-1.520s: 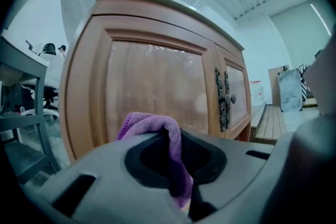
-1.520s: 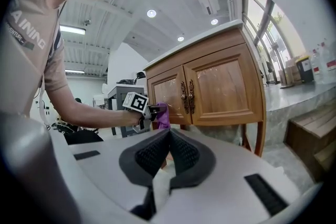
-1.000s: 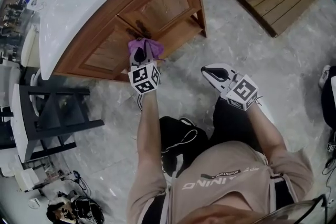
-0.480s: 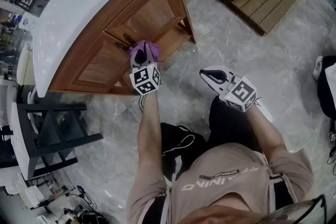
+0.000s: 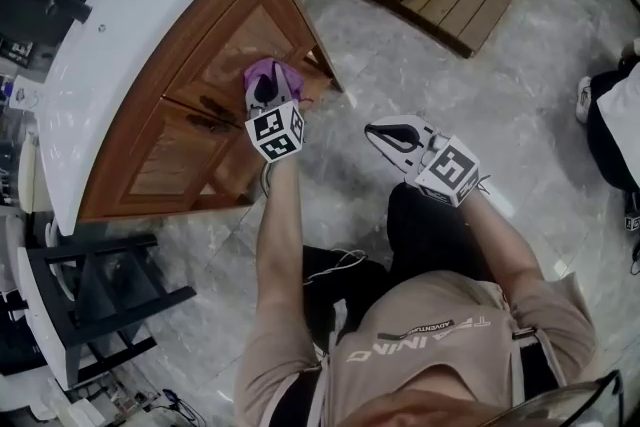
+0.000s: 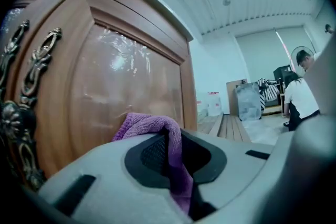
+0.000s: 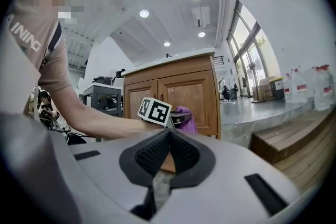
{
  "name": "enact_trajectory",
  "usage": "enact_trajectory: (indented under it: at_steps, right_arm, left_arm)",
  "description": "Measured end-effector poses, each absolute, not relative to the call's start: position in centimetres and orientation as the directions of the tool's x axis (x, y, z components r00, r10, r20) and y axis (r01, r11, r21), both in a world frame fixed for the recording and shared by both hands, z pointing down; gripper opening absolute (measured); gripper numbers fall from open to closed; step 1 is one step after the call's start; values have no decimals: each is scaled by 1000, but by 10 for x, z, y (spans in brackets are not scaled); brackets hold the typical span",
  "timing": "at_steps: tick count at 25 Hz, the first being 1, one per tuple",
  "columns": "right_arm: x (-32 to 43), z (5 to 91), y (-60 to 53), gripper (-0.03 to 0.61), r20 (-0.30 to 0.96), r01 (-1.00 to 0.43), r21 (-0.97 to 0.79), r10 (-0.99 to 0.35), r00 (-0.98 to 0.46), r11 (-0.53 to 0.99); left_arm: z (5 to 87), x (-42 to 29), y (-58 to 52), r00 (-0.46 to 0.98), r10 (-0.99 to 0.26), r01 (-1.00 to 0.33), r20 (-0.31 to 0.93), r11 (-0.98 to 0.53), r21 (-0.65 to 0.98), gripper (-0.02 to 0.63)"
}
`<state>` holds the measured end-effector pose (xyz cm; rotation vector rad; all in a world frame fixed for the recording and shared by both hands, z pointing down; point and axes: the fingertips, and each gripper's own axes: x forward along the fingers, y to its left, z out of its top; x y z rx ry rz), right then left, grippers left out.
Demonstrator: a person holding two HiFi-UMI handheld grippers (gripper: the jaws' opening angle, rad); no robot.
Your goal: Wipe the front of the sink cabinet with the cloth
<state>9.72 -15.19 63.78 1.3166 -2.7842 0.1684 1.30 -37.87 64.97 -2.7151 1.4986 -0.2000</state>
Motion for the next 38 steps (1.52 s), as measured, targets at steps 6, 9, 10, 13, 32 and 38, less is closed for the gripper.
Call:
enact_trajectory:
  at_steps: [6,9,10,13,32,38]
  right_arm:
    - [108,633,-158,11,110,-797,-35,-790,-603,603]
    - [113,631,-155,11,123,-804,-6,-797,-591,595]
    - [117,632,-154,11,125,-807,-3,-800,-587,591]
    - [128,632,-152,11,118,-825,-28,-818,-563,564]
    - [136,636,-157,11,97,-832,-81,-826,-555,549]
    - [123,649,-157,11,109,-797,-87,-789,-604,598]
  left_arm:
    - [660,67,-393,596,-795,-795,112,-604,-52,37]
    - [664,89,-399,627,-770,-776,121,-631,5,37]
    - [665,94,-400,630,-768,-774,117,-633,9,37]
    - [666,109,-400,644,-758,-761,101,-648,-6,37]
    - [658,131,-332,789,-605,-612,109,-788,60,37]
    - [637,53,-305,724,-682,-688,106,-724,46,37]
